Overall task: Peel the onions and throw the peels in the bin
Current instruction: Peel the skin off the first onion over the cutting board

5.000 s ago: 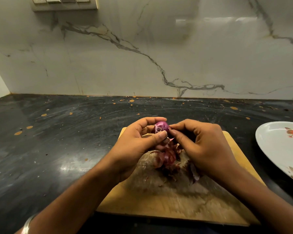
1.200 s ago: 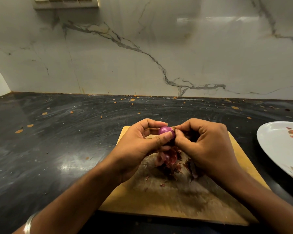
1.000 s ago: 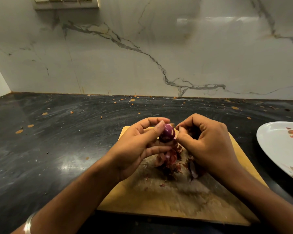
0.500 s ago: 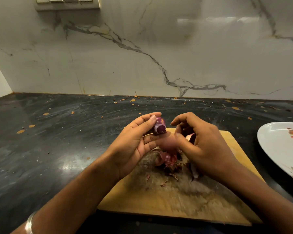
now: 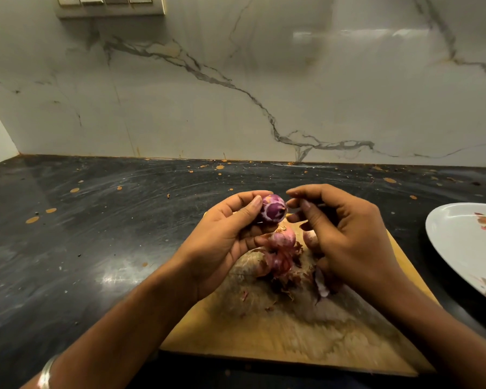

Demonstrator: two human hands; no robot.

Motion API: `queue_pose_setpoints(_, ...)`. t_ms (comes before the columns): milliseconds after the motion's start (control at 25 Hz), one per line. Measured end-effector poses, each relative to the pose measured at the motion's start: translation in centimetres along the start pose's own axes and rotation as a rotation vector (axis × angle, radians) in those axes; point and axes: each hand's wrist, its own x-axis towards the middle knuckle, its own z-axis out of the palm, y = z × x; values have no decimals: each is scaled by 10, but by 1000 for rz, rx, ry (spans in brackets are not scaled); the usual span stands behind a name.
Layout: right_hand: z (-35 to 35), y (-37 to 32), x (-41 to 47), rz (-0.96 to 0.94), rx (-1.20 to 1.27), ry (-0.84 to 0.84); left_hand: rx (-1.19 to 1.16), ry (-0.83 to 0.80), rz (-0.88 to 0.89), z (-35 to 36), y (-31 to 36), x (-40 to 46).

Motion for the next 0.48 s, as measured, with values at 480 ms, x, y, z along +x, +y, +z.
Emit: queue_pose_setpoints(480, 0, -4, -1, -136, -106, 20, 142, -6, 23, -4, -4, 0)
